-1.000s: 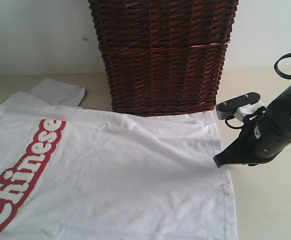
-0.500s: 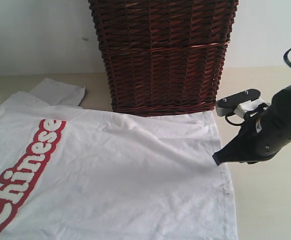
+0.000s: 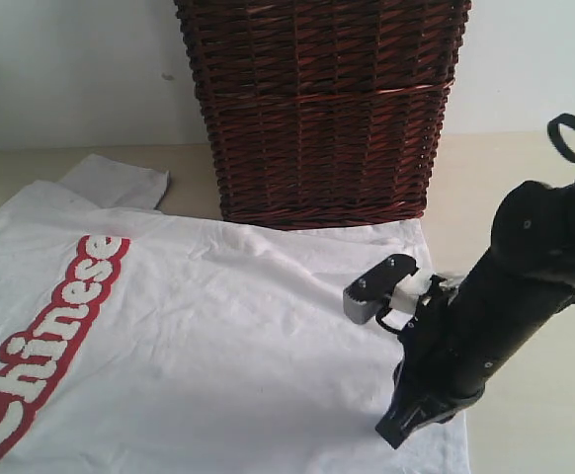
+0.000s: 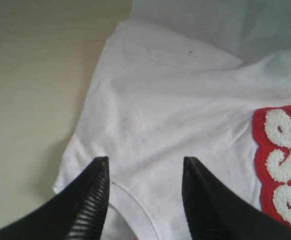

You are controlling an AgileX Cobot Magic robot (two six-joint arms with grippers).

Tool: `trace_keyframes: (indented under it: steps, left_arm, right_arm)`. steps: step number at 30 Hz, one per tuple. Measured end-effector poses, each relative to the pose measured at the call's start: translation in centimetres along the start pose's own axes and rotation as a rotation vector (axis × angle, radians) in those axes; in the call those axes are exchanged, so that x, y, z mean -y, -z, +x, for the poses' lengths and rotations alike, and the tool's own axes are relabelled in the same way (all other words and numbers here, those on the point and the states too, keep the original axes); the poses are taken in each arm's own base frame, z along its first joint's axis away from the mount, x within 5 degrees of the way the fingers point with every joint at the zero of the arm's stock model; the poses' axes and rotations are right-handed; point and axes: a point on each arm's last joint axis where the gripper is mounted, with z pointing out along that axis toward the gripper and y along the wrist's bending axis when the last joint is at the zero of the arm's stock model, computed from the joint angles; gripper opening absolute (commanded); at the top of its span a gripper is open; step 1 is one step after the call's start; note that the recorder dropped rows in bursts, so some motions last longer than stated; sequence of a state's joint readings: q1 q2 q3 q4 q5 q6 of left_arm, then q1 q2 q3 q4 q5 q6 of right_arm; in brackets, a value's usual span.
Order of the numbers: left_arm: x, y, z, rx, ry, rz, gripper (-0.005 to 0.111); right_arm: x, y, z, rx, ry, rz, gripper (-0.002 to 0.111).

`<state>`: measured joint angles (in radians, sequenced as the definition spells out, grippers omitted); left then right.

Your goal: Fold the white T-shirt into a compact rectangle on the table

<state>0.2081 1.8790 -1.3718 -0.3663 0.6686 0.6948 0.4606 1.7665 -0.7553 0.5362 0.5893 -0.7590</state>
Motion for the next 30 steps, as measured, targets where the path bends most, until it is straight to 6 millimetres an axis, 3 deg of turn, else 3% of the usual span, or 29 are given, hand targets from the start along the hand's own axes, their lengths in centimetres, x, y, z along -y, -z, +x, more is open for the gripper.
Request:
trace_keyframes:
  steps: [9, 10, 13, 16, 19, 24, 30]
  left_arm:
    - [0.2, 0.1, -0.1, 0.011, -0.031, 0.021, 0.046]
    - [0.6, 0.1, 0.0, -0.008, -0.113, 0.044, 0.046]
    - [2.1, -0.1, 0.1, -0.057, -0.358, 0.094, 0.063]
    - [5.1, -0.1, 0.7, -0.215, -0.781, 0.167, 0.08]
    - [5.4, -0.5, 2.0, -0.357, -0.959, 0.163, 0.094]
    - [5.1, -0.9, 2.3, -0.356, -1.003, 0.119, 0.096]
    - [5.1, -1.0, 2.5, -0.374, -0.927, 0.107, 0.096]
  right_arm:
    - [3.1, -0.2, 1.1, -0.14, -0.18, 0.361, 0.0]
    - [3.7, 0.0, 1.1, -0.14, -0.164, 0.428, 0.0]
    - [4.5, 0.1, 1.1, -0.14, -0.141, 0.51, 0.0]
    - [4.9, 0.2, 1.0, -0.132, -0.139, 0.553, 0.0]
    - [4.9, 0.2, 1.0, -0.128, -0.142, 0.556, 0.0]
    - [4.9, 0.2, 0.9, -0.124, -0.141, 0.558, 0.0]
    - [4.9, 0.2, 0.9, -0.122, -0.14, 0.557, 0.0]
